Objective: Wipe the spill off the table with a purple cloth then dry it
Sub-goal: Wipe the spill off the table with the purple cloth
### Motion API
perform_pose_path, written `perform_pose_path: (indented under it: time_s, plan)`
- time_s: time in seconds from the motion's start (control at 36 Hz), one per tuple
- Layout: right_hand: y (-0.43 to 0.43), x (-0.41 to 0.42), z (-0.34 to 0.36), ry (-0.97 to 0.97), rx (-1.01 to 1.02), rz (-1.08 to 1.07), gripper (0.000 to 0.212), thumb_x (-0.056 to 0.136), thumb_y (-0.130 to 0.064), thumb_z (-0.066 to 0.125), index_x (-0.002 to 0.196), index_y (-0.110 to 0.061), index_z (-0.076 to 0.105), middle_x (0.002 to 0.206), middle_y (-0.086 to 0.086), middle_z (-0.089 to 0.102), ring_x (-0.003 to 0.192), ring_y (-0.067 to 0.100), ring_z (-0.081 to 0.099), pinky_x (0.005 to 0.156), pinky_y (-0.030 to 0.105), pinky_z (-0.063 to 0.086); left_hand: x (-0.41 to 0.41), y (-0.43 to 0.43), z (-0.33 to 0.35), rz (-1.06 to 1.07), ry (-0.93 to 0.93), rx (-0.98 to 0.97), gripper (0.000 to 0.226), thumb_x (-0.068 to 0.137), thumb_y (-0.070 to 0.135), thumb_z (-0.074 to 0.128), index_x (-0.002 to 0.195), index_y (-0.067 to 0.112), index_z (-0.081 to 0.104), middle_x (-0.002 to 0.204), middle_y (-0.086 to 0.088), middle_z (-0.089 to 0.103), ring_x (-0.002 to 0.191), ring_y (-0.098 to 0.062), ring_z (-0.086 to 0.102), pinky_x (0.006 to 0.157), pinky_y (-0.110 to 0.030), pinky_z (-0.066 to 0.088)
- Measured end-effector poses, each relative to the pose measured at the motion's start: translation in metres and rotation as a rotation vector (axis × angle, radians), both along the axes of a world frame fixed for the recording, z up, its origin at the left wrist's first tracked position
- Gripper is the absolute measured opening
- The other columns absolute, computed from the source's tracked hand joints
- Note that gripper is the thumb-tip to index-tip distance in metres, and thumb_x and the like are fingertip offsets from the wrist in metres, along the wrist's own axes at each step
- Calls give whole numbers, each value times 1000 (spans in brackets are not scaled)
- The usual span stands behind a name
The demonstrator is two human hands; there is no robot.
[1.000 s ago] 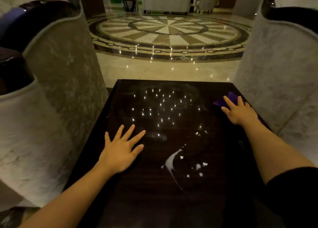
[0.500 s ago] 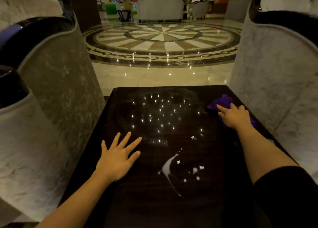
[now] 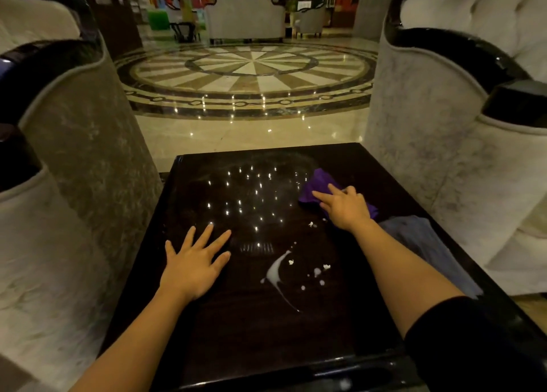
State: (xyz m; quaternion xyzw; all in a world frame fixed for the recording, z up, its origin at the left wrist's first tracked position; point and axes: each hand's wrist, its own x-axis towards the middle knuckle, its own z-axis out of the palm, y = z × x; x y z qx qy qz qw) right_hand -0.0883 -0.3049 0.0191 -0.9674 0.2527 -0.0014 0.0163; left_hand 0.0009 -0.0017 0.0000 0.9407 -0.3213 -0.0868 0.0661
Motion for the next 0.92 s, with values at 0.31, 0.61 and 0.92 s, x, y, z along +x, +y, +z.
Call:
perform_pose_path:
  time_s: [0.31,0.61,0.92]
  plan:
    - [53,-18,2,-107,105,191,37,96,-31,40,131,-41,40,148,-1,37,117,27,40,95,37,35,1,0,-3,8,-5,-4,51,91,56,19,140,49,8,157,7,-1,143,-24,-9,111,-59,-5]
    - [107,-47,-1,-152,182,382,36,93,-27,48,127,-38,47,143,-3,44,103,22,44,84,28,32,1,0,-1,-7,-6,1,51,91,56,18,141,48,7,157,5,0,143,-26,-8,110,-61,-6]
    - [158,-108,6,-178,216,587,36,87,-20,57,121,-30,57,137,3,51,99,26,50,88,41,44,1,-1,-1,-5,-29,18,51,92,54,19,141,46,6,157,3,1,143,-27,-7,110,-61,-4]
